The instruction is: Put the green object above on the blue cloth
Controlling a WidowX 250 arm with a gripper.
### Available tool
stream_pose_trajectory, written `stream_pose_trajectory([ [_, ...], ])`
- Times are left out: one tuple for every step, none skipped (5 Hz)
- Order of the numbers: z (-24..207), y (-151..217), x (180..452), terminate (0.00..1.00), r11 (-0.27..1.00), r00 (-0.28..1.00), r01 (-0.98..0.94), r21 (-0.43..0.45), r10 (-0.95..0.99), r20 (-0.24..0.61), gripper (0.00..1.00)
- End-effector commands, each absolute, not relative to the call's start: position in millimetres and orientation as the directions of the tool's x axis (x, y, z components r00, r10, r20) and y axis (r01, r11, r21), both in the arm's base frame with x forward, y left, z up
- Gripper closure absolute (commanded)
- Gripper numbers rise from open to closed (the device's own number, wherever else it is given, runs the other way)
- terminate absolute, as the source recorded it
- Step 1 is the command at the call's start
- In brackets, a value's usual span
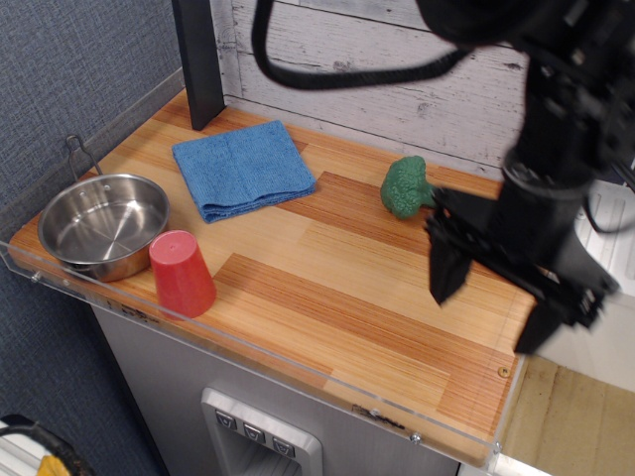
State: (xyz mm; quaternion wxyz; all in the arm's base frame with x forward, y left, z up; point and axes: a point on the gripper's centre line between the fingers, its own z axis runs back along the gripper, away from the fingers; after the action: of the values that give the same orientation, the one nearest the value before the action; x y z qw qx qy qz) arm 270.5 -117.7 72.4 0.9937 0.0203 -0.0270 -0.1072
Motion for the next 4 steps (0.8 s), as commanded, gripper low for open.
stream_pose_trajectory([
  [87.7,-90.4,315.8,0.00,0.992,0.986,0.123,-0.005,-0.121,0.114,0.00],
  [93.3,-79.1,335.7,0.00,0.998,0.986,0.064,-0.004,-0.063,0.152,0.00],
  [94.7,-63.4,353.3,0.00,1.000,0.986,0.006,-0.002,-0.006,0.164,0.00],
  [92.9,-48.6,367.4,0.00,0.999,0.987,-0.037,-0.002,0.037,0.155,0.00],
])
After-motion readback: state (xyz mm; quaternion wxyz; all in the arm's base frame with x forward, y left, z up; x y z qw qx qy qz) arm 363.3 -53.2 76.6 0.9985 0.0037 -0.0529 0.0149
